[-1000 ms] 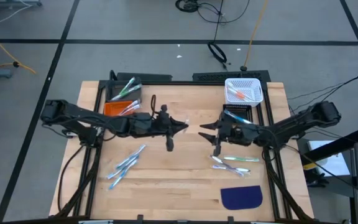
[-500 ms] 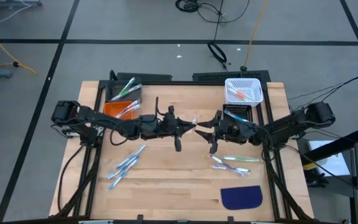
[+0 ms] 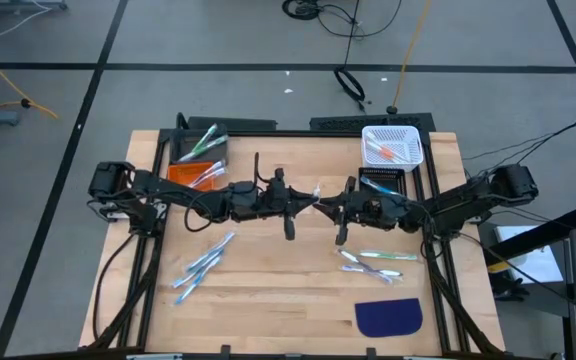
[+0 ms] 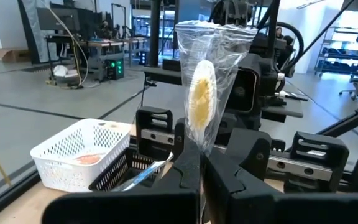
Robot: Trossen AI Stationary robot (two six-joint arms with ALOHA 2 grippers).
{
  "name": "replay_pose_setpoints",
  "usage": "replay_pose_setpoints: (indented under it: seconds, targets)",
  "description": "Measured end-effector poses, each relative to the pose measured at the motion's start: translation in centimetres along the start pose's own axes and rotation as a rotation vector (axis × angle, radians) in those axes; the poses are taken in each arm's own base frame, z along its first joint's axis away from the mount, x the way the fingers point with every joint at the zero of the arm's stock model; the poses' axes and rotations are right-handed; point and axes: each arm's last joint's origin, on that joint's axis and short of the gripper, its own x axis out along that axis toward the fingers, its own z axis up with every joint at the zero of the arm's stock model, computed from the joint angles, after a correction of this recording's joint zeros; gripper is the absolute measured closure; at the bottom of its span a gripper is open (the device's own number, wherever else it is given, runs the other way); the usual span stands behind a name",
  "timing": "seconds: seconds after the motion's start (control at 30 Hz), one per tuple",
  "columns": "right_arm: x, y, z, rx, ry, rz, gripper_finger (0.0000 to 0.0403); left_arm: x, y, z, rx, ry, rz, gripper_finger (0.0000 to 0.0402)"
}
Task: Pick & Place Toothbrushes
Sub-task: Put the orange toothbrush into the white bin
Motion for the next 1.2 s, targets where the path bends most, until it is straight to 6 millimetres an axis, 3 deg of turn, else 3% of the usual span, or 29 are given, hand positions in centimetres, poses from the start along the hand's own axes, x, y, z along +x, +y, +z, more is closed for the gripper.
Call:
replay_pose_setpoints:
  seconds: [0.17,0.37,0.6,0.97,1.2]
  targets:
    - [-0.1,0.0,0.0,-0.01,0.015,-0.001,0.0374,0.0,0.2,-0.2,-0.013,0.02,0.011,0.0381]
    - [-0.3,-0.5,0.7,-0.029,0.006,-0.022,0.0374,0.0,0.2,-0.3,-0.001,0.027,0.017,0.0318]
    - [-2.4,-1.6,2.2,-0.128,0.11,-0.219,0.0374,-0.1,0.2,-0.3,0.005,0.053,0.018,0.027]
    - [-6.2,-4.7,4.5,-0.283,0.219,-0.566,0.0374,-0.5,-1.0,-1.5,0.02,0.166,-0.013,0.0261]
    - [-7.1,-7.6,4.2,-0.373,0.341,-0.755,0.0374,-0.9,-2.2,-1.8,0.03,0.201,-0.044,0.0261]
